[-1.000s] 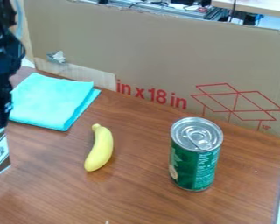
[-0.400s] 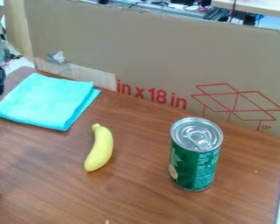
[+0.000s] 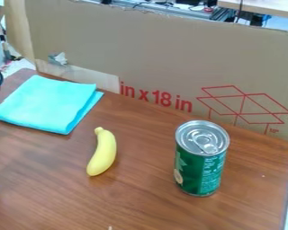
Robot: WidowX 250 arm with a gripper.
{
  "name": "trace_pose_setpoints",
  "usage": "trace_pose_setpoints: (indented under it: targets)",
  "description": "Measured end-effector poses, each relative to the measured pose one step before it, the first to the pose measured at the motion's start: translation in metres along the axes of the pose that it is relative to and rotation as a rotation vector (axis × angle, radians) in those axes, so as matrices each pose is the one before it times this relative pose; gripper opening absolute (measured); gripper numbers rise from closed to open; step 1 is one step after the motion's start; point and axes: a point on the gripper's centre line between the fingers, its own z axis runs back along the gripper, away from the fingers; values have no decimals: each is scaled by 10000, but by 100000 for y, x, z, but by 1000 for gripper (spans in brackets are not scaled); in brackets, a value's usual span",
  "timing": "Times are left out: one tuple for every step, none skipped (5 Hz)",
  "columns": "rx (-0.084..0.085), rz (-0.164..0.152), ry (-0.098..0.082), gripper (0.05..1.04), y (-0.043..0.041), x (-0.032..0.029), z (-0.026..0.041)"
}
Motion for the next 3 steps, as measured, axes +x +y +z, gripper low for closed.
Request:
trace_pose_setpoints:
  targets:
    - [220, -33, -102, 831, 401, 308, -194]
    - [-99, 114, 32, 831, 627, -312, -517]
    - [-394, 107, -458, 872, 238, -172, -457]
